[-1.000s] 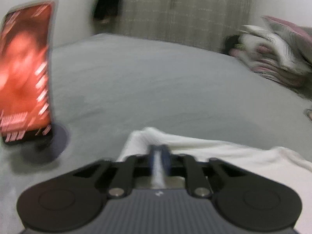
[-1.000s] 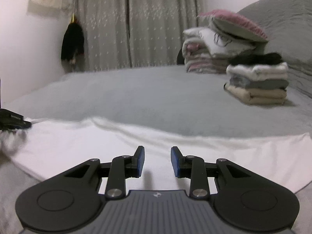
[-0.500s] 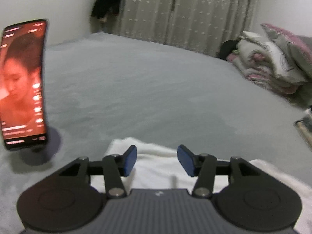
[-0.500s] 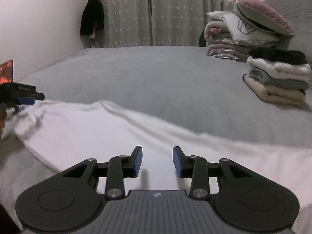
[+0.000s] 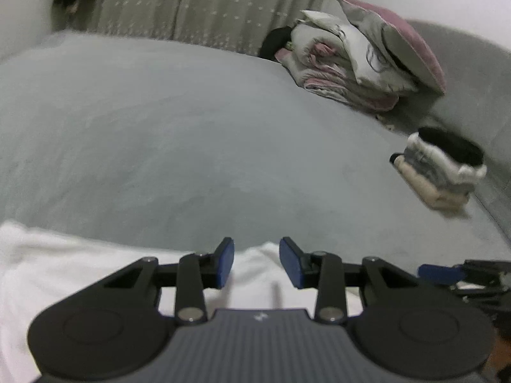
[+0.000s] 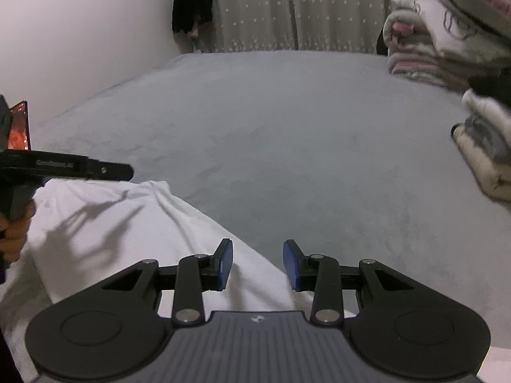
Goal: Fold clothes
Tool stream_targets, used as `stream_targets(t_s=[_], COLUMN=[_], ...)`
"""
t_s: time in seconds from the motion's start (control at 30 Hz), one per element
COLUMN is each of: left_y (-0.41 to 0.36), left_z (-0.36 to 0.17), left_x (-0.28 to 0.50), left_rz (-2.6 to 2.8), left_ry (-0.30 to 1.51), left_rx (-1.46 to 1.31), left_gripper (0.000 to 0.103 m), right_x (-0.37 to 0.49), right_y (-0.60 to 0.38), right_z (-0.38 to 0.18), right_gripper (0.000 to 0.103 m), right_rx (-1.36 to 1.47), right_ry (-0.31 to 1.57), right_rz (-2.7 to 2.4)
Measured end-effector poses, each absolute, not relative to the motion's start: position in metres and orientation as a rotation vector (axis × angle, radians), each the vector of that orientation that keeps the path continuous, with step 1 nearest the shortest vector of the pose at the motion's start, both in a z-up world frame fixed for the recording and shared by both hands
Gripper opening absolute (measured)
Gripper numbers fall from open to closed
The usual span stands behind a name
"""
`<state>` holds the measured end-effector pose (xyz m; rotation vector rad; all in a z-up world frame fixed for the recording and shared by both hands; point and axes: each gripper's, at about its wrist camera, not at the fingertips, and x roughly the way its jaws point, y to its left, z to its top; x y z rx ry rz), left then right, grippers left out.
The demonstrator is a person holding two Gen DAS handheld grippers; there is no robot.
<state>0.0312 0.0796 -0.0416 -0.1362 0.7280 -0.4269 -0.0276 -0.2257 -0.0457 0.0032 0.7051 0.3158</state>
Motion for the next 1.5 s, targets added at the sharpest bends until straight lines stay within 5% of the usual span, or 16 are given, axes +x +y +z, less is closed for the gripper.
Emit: stream_targets(t_s=[1.23, 1.3, 1.37, 1.5], left_y=[0.061, 0.052, 0.044, 0.043], left_z=[-0.065, -0.068, -0.07, -0.072], left_x=[0.085, 0.081, 0.077, 0.063], left_rz=[-0.626, -0.635, -0.643, -0.602], left_ry=[0.794, 0.777, 0.761, 0.679], left_rx=[0.008, 0.04, 0.059, 0.039], left_gripper=[0.032, 0.03, 0.01, 0.009], right_x=[-0.048, -0.05, -0.055, -0.064], right_y=[-0.332, -0.326, -0.32, -0.312], right_z=[-0.05, -0.054, -0.059, -0.061], right_gripper=[0.027, 0.024, 0.015, 0.007], right_rx=[-0.069, -0.123, -0.171, -0.213], right_ry=[0.805, 0.8, 0.784, 0.719], right_rz=[0.418, 0.411, 0.418, 0.398])
